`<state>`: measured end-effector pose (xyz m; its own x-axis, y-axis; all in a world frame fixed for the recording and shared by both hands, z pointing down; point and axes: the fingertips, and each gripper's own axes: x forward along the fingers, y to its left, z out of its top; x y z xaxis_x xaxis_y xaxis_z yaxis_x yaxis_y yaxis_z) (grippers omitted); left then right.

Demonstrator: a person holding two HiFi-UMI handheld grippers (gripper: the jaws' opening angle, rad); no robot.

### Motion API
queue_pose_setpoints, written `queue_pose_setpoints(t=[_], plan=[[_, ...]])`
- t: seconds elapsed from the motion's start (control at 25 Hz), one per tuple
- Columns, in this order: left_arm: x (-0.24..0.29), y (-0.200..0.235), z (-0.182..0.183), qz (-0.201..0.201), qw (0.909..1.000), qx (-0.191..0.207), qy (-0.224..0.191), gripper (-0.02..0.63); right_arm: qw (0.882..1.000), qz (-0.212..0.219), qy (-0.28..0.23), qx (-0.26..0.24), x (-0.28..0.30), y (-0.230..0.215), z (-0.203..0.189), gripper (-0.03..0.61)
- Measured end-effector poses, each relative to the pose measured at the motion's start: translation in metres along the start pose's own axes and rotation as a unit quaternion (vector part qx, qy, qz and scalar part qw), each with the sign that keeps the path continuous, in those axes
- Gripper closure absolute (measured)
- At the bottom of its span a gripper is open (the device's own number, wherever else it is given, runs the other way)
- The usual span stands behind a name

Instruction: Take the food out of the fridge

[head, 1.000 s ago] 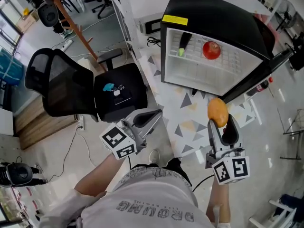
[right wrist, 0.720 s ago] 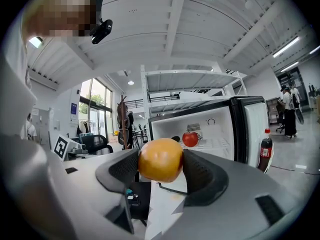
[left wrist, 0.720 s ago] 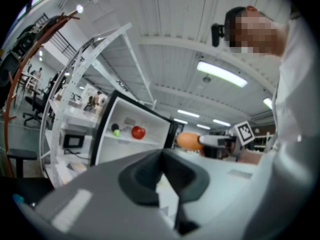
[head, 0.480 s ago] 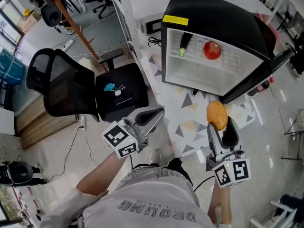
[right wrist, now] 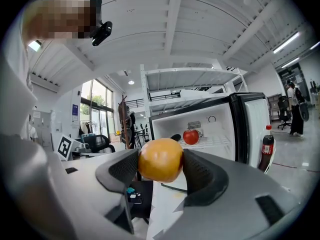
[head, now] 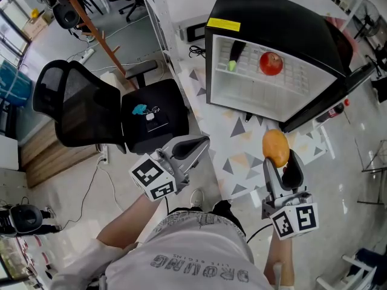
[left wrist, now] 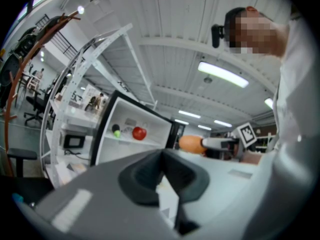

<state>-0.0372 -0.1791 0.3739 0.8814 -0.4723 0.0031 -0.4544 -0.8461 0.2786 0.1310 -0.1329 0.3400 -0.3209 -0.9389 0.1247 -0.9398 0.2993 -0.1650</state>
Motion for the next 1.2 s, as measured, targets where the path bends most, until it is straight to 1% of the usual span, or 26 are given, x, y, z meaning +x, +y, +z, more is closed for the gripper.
queue_pose_setpoints(t=[0.6,1.2], plan=[[0.006,0.003,0.0,0.002,1.0,-0.002,0.0,0.607,1.0,0.002,0.008,-0.003,0.008,-0.004,-0.003,0.305],[0.01,0.006,0.002,0.005,1.0,-0.003,-0.002,0.607,1.0,0.008,0.003,0.002,0.014,-0.008,0.003,0.305]])
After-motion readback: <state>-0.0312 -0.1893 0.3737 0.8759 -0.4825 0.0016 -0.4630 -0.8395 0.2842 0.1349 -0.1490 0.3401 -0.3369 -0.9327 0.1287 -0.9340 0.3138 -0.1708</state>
